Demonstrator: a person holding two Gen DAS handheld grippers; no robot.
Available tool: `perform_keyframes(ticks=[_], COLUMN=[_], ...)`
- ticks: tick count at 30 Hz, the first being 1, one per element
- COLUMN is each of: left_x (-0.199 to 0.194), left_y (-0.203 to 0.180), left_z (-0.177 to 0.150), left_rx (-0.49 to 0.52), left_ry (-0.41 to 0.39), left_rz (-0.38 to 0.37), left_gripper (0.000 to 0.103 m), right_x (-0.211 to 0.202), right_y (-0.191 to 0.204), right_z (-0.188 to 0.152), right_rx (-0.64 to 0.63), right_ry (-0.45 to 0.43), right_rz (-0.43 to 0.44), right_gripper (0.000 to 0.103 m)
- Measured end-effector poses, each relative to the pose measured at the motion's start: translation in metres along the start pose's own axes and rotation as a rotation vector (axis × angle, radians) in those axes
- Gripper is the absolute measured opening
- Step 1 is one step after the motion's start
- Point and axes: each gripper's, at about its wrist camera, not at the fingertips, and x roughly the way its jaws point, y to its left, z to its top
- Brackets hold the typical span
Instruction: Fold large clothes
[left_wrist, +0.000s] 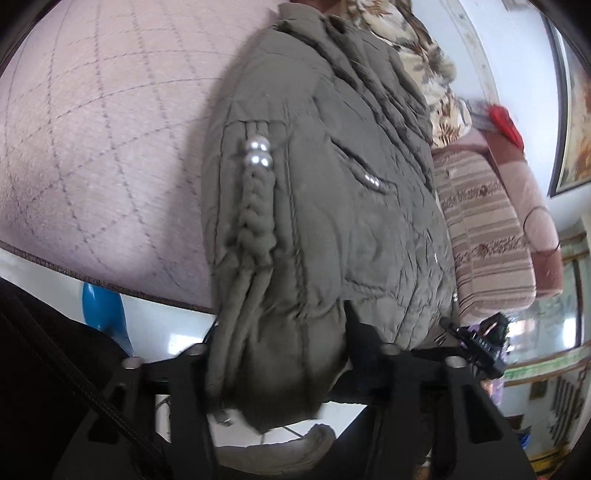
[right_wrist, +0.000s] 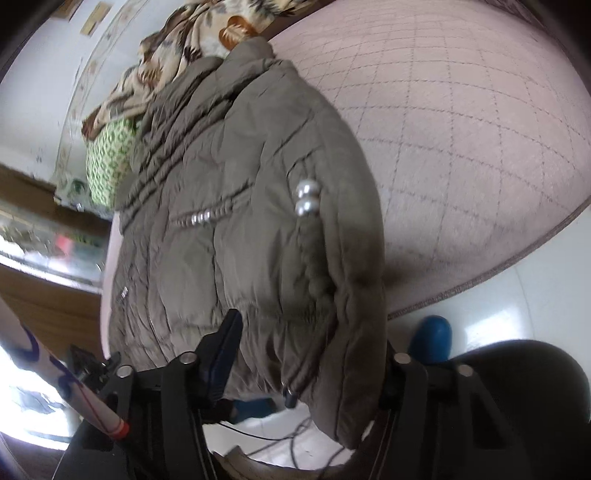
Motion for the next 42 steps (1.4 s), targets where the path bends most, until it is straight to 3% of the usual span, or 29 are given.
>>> perform_keyframes(ticks=[1, 3, 6, 11, 15, 23, 31, 36, 42], left_x=[-0.004, -0.008, -0.021, -0.053, -0.076, -0.085, -0.045, 0.009, 0.073], left_y=[-0.002, -0.010, -0.025, -0.051, -0.081, -0.146, -0.180, -0.175, -0.160], left_z=[-0.003, -0.003, 0.000, 0.018, 0.054, 0.152, 0.263, 0.328, 0.387], left_rx=[0.009, 0.026, 0.045, 0.065, 0.090, 0.139, 0.104, 0.065, 0.003], left_ry=[-0.008, -0.021, -0.058, -0.134, -0.214, -0.347, -0.395, -0.355, -0.298], left_rz=[0.008, 0.036, 0.065, 0.051, 0.052, 0.139, 0.302, 0.435, 0.515], left_gripper=[0.034, 0.026, 0.023, 0.022, 0.021, 0.022, 0.022, 0.022, 0.023], right_x=[0.000, -0.003, -0.013, -0.044, -0.065, -0.089, -0.071, -0.030, 0.031], right_y=[-0.001, -0.002, -0.003, 0.018, 0.047, 0.112, 0.156, 0.168, 0.171], right_z=[-0.001, -0.002, -0.001, 0.007, 0.027, 0.114, 0.220, 0.276, 0.332], right_rx=[-0.003, -0.004, 0.006, -0.014, -0.044, -0.092, -0.069, -0.061, -0.053], right_ry=[-0.001, -0.004, -0.012, -0.068, -0.124, -0.287, -0.397, -0.393, -0.350], right_rz=[-0.002, -0.004, 0.028, 0.115, 0.158, 0.132, 0.052, -0.058, -0.150], right_gripper=[0.052, 0.035, 0.020, 0.016, 0.016, 0.016, 0.016, 0.016, 0.016])
